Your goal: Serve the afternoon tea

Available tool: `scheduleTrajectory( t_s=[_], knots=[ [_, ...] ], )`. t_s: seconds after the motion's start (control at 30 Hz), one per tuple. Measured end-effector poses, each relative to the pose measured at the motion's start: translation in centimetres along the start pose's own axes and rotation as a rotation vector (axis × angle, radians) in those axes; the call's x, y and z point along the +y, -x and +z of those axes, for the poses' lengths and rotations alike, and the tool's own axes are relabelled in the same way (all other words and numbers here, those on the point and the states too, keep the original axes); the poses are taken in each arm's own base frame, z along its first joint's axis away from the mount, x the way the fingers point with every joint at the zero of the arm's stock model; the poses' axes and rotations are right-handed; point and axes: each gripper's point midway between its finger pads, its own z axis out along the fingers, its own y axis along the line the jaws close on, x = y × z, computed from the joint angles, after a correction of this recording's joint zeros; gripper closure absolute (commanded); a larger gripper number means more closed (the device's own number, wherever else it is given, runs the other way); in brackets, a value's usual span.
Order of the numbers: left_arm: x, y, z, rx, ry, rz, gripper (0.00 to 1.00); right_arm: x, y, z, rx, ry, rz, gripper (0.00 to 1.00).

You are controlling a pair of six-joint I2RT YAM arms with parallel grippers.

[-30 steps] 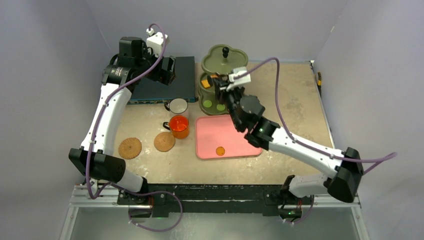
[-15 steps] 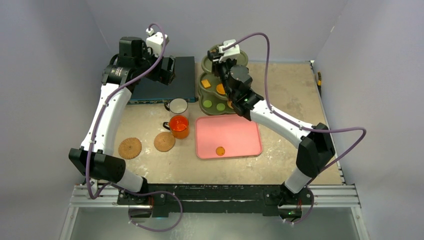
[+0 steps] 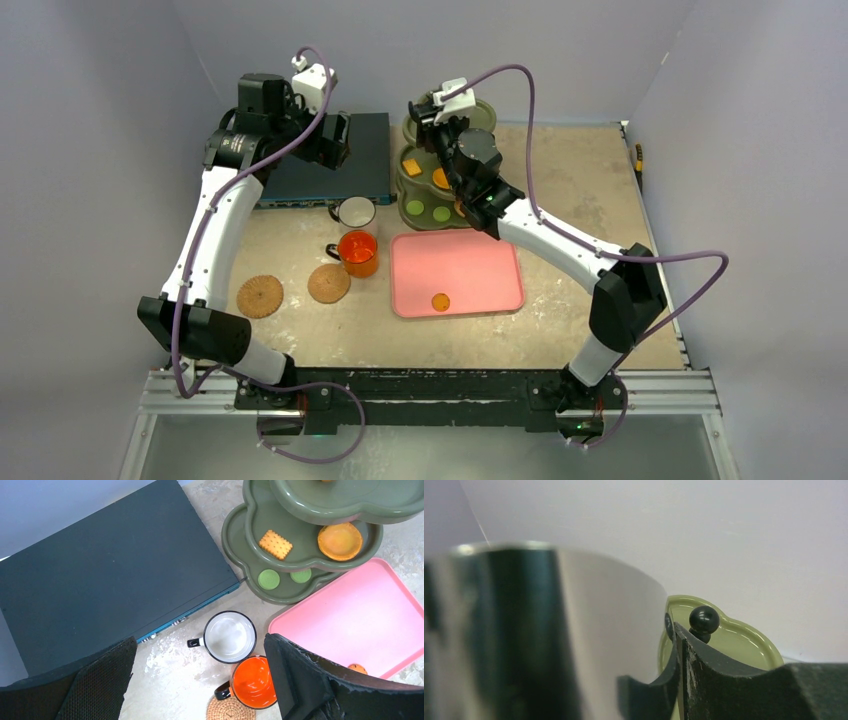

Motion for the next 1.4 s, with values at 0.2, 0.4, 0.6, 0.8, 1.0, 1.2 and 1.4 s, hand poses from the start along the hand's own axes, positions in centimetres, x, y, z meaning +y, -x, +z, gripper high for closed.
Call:
scheduleTrajectory(
  t_s=[0.2,0.4,0.6,0.8,1.0,1.2,1.4],
  knots=[
    [0.1,0.1,-0.1,-0.002,0.003,-0.001,0.01,0.0,0.0,0.0,0.0,0.0,0.0,0.48],
    [0.3,0.2,-0.2,-0.006,0.008,-0.003,0.01,-0.3,-0.1,-0.7,0.006,0.001,-0.003,0.48],
    [0.4,0.7,-0.4,-0.02,0.011,-0.001,0.01,-0.6,2.1,-3.7,-0.007,0.037,0.021,0.48],
    [0.4,0.8,-0.4,-0.021,0.012,-0.003,0.01,1.4,3.8,-8.7,-0.012,0.122,0.062,0.49],
    [0.5,0.7,-0.5,-0.021,0.015,-0.004,0.01,3.9,-0.2,-13.7,0.109,0.22,0.08,0.49],
    [0.5,0.7,-0.5,-0.021,0.015,-0.003,0.01,3.4,-6.5,-18.3,0.276,0.241,0.095,0.47],
    [0.5,0.9,-0.8,-0.028,0.015,-0.002,0.01,3.6,-10.9,-22.2,0.401,0.278,0.119,0.47]
  ],
)
